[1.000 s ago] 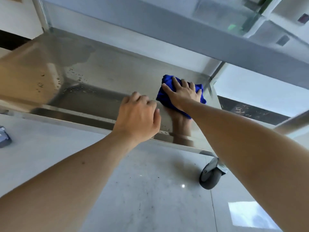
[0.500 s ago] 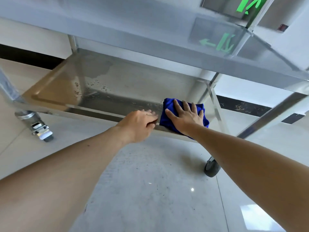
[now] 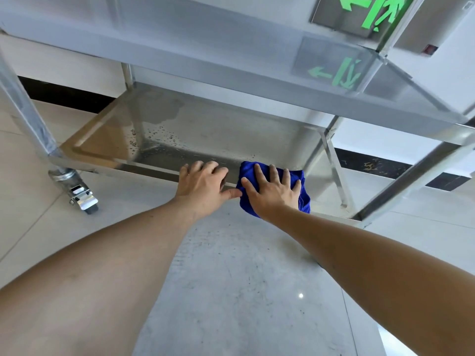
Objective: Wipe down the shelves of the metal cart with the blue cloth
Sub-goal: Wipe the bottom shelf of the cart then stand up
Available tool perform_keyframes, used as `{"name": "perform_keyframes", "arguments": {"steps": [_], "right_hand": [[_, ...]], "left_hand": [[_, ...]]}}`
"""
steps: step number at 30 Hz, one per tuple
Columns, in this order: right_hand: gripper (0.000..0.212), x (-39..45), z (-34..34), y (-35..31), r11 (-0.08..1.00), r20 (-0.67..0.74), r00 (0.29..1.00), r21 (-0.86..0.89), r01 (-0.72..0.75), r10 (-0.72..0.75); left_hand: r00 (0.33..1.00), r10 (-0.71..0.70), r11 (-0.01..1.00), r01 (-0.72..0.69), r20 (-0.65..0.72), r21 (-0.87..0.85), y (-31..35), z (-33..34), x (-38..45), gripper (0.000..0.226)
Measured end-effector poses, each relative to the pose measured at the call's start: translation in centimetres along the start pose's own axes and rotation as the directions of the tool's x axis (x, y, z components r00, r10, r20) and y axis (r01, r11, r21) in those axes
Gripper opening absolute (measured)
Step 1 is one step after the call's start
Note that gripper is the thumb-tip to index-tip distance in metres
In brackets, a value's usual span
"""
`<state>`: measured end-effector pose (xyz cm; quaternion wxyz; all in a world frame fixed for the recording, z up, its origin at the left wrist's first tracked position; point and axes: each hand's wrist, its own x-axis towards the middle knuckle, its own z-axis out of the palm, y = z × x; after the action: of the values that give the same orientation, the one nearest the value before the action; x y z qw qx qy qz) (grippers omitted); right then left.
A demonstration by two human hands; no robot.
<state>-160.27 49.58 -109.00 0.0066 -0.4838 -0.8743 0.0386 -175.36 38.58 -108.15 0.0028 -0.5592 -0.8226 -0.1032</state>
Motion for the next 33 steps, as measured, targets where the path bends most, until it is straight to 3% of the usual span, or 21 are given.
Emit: {"name": "perform_keyframes", "arguments": {"steps": [4,13,18,28,33], "right_hand": [[0.096,1.1,-0.1,-0.8,0.998,0.033,0.998,-0.032,0.059,-0.058],[0.100,5.8,-0.1,-4.3,0.996,0.036,0.996,-0.026,0.084,-0.083],[0.097,10.6,0.0,-5.5,0.999,0.024,0.999,-0.016,0.033,-0.033],[0.094,21.5,-0.3,-7.3,1.000,-0.024,1.000,-0.022,-0.015,0.015],[0.093,25.5,-0.6,-8.6,0.999,-0.033,0.999,-0.016,-0.028,0.027]], "left_hand": [[0.996,0.048,0.993,-0.055,-0.070,-0.102,-2.4,-0.2,0.3,0.064],[0.948,-0.125,0.977,0.067,-0.292,-0.201,-7.5,0.1,0.5,0.054],[0.932,-0.188,0.976,0.144,-0.310,-0.161,-8.3,0.3,1.9,0.050],[0.893,-0.153,0.988,0.149,-0.423,-0.043,-8.5,2.1,2.1,0.043],[0.897,-0.180,0.982,0.185,-0.405,-0.028,-7.6,1.7,2.3,0.044]]}}
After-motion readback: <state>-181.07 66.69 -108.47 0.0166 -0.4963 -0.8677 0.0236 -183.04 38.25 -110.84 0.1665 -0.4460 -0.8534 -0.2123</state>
